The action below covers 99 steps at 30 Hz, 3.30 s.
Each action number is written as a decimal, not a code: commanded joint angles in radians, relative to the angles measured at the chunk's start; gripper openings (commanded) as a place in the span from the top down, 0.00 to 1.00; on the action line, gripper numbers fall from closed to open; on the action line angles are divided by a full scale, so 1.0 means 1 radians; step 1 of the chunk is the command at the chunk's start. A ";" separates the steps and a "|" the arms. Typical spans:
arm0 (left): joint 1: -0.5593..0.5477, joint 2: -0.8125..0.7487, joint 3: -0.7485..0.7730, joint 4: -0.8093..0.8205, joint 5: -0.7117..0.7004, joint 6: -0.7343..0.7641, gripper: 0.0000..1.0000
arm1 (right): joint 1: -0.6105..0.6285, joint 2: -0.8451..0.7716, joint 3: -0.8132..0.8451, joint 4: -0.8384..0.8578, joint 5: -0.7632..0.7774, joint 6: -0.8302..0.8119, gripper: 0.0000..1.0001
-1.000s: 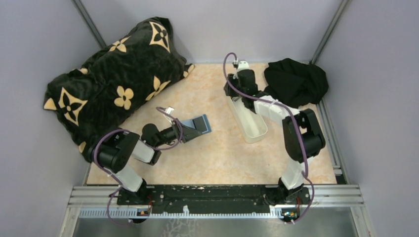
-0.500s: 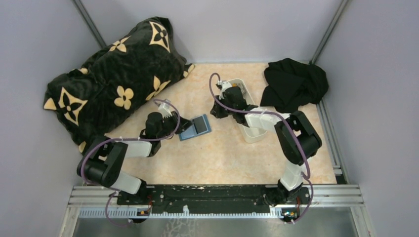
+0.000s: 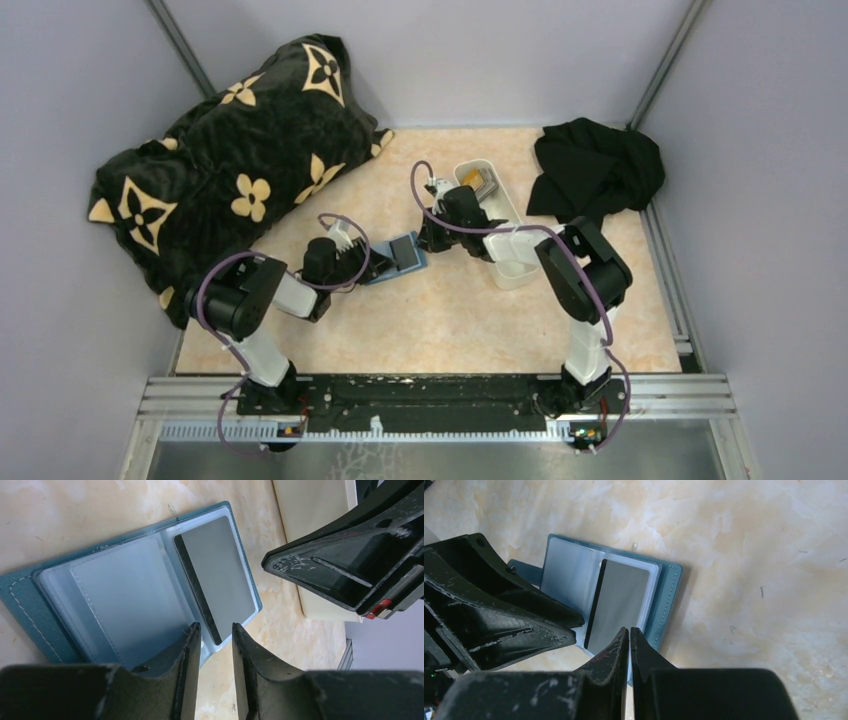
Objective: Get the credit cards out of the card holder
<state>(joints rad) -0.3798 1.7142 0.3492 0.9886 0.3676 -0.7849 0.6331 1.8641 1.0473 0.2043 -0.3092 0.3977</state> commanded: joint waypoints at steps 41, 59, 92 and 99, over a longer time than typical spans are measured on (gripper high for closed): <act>0.009 0.195 -0.024 0.342 0.047 -0.106 1.00 | 0.042 0.113 -0.005 0.068 -0.004 0.027 0.97; 0.035 0.221 -0.053 0.372 0.042 -0.119 0.73 | -0.032 0.073 -0.026 0.051 0.013 0.019 1.00; 0.058 0.336 -0.040 0.548 0.129 -0.196 1.00 | 0.045 0.111 -0.011 0.035 -0.017 0.021 1.00; 0.072 0.341 -0.066 0.572 0.130 -0.201 1.00 | 0.018 0.071 -0.022 0.030 0.007 0.022 1.00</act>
<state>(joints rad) -0.3134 2.0335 0.3092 1.5028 0.4755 -0.9894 0.6472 1.9575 1.0286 0.2951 -0.3077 0.4297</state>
